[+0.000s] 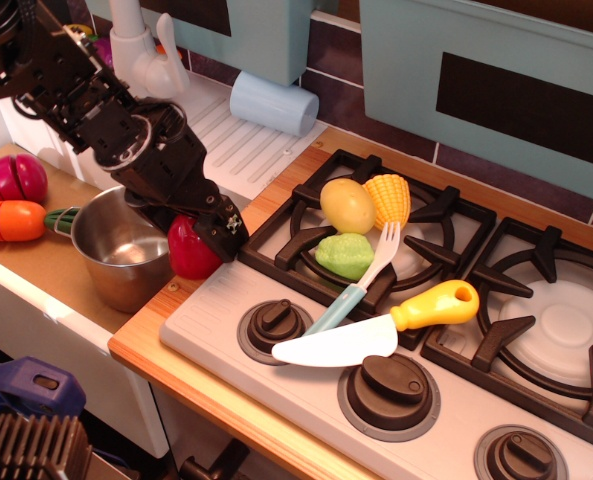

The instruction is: Put sweet potato in pot

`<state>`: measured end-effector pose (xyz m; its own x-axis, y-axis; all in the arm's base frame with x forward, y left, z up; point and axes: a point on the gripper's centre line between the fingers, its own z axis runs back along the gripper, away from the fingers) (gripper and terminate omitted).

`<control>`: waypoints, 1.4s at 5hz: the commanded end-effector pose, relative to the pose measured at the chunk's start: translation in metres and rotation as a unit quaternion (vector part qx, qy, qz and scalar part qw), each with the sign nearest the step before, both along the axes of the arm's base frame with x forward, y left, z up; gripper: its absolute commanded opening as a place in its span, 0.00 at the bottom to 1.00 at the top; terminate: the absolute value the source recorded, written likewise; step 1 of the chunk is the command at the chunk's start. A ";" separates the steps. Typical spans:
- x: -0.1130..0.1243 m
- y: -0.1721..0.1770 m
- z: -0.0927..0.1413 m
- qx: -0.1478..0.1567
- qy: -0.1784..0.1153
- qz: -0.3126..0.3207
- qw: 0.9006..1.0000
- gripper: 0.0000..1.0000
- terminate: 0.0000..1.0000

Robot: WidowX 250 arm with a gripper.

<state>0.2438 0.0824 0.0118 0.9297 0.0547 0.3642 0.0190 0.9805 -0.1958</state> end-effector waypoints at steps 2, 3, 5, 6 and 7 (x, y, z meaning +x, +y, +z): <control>-0.005 -0.001 0.003 0.016 -0.008 0.002 1.000 0.00 0.00; -0.001 0.018 0.022 0.034 0.012 -0.022 0.999 0.00 0.00; 0.000 0.056 0.047 0.115 0.021 -0.076 0.990 0.00 0.00; 0.002 0.068 0.039 0.168 -0.013 -0.103 0.980 1.00 0.00; 0.004 0.069 0.035 0.190 -0.033 -0.109 0.975 1.00 0.00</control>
